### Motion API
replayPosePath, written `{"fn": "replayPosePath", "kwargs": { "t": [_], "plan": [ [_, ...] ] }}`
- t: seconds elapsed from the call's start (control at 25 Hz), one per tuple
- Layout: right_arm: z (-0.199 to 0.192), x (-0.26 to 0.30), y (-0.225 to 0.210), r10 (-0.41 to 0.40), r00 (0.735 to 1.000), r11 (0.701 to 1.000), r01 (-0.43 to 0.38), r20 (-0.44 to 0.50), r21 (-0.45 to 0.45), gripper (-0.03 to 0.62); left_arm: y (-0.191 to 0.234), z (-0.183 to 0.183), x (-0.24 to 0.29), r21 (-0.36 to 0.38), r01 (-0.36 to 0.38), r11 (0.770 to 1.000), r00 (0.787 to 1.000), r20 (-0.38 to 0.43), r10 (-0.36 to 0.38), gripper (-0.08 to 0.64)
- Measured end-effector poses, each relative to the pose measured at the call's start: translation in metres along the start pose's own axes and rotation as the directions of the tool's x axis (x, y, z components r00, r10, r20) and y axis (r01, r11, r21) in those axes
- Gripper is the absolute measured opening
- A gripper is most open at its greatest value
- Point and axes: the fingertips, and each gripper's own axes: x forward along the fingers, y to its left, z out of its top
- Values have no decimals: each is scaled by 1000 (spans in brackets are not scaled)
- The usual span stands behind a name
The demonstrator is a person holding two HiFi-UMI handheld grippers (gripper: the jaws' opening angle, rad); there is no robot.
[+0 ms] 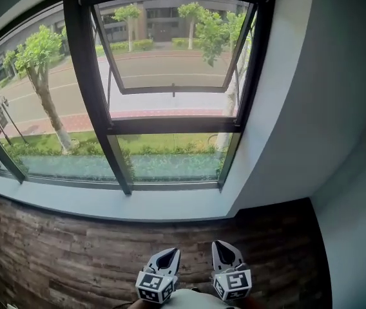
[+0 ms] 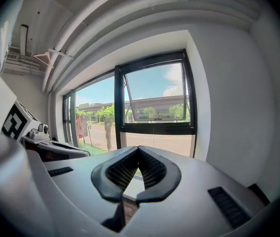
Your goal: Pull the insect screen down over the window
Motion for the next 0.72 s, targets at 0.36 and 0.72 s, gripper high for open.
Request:
{"fn": "replayPosePath", "kwargs": {
  "t": [0.36, 0.72],
  "plan": [
    [-34, -38, -25, 66, 998, 998, -66, -7, 3, 7, -40, -19, 3, 59, -101, 993, 994, 39, 98, 13],
    [-37, -57, -30, 110, 994, 994, -110, -11, 9, 5, -65, -31, -3, 71, -139, 988, 990, 21, 138, 12]
  ]
}}
